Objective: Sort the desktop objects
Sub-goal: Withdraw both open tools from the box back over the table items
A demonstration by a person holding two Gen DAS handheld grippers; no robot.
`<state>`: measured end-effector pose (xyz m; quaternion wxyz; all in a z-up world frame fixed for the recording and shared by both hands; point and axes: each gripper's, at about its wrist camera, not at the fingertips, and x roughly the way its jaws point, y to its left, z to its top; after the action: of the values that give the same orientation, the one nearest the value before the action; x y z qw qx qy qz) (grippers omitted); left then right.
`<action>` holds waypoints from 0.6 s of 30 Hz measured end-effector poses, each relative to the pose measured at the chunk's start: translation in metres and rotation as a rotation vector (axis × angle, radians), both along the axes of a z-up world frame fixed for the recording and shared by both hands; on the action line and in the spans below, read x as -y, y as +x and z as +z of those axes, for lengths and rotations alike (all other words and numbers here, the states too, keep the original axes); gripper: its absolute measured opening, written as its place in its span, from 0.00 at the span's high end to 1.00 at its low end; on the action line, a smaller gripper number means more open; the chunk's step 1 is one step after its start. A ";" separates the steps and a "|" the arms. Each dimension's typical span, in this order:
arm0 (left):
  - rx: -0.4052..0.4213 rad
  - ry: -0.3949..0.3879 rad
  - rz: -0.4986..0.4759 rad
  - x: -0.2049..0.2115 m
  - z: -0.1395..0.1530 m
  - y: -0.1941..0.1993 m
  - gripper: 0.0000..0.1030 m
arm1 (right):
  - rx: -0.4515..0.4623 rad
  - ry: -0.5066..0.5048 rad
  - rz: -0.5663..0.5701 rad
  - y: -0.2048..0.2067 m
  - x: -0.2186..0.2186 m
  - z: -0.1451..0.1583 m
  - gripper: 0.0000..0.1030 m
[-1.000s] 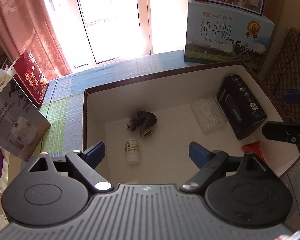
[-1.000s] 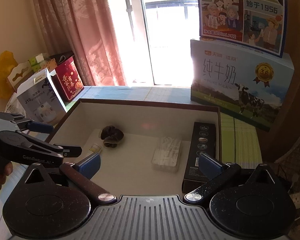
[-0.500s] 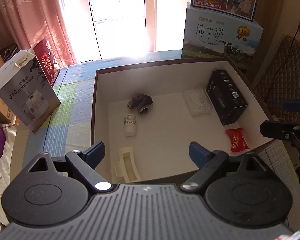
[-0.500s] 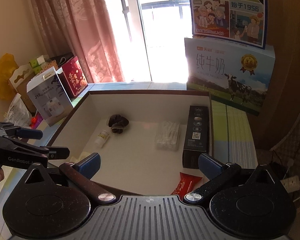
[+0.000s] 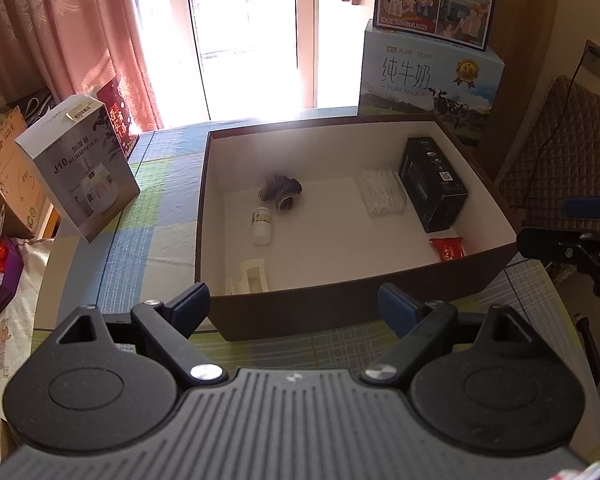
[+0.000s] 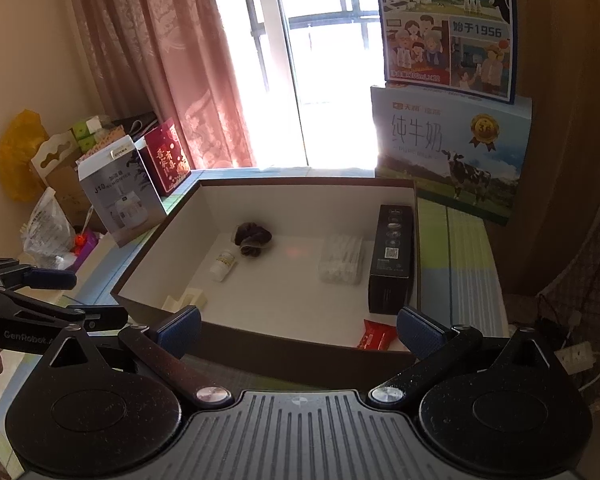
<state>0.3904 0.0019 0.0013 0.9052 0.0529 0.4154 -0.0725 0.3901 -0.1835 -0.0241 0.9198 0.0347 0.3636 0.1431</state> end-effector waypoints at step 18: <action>-0.014 -0.005 0.029 -0.009 0.000 -0.070 0.14 | -0.060 0.066 0.055 -0.062 0.007 -0.013 0.02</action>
<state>0.3204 0.0110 0.0015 0.9032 0.0442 0.4225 -0.0607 0.3285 -0.1908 -0.0367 0.9026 0.0593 0.3867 0.1795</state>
